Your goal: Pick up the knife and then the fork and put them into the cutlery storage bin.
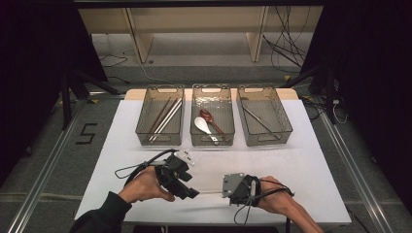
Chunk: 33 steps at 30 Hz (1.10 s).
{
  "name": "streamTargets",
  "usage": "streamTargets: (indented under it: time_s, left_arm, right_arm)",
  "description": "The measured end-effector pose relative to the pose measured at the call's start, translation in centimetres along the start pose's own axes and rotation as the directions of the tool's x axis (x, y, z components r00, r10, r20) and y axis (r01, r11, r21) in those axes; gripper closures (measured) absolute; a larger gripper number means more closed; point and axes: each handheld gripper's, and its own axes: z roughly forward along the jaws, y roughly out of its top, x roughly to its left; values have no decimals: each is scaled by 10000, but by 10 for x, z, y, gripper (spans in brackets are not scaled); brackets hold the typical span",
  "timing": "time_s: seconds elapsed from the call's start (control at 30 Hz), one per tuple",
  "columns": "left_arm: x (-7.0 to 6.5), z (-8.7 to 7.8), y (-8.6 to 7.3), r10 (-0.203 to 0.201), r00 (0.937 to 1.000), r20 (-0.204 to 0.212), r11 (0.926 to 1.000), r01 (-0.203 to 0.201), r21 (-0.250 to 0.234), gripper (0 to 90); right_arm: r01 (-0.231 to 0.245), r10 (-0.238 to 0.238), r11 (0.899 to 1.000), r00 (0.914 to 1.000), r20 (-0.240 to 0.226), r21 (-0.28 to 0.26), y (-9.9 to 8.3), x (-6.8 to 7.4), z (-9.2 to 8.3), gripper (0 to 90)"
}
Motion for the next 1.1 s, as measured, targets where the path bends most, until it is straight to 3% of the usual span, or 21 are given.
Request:
streamTargets:
  time_s: [0.2,0.3,0.43,0.6,0.73,0.8,0.9,1.1]
  left_arm:
    - [8,-10,-7,-543,9972,-514,9967,510,-626,273]
    - [12,-12,-13,-743,9938,-833,9941,671,-854,246]
    - [18,-16,-22,-1092,9871,-1175,9874,940,-1275,231]
    - [22,-21,-32,-1416,9783,-1511,9785,1151,-1714,213]
    - [27,-24,-41,-1771,9678,-1787,9680,1385,-2091,208]
    - [29,-25,-45,-1962,9625,-1873,9613,1512,-2304,202]
    - [30,-27,-51,-2108,9574,-1973,9573,1614,-2398,190]
    - [33,-30,-61,-2409,9468,-2136,9459,1797,-2702,183]
  right_arm:
    - [-864,858,9962,9953,457,101,-17,-19,-8,885]
    - [-1330,1321,9911,9888,699,90,-26,-30,-14,884]
    - [-2060,2051,9785,9730,1059,-28,-37,-44,-22,884]
    - [-2902,2914,9565,9454,1461,-300,-49,-65,-35,884]
    - [-3572,3609,9325,9158,1763,-533,-55,-85,-45,884]
    - [-3784,3816,9241,9051,1875,-543,-56,-94,-48,884]
    - [-4012,4060,9136,8907,2042,-666,-58,-108,-53,884]
    - [-4561,4655,8845,8488,2508,-980,-58,-139,-67,885]
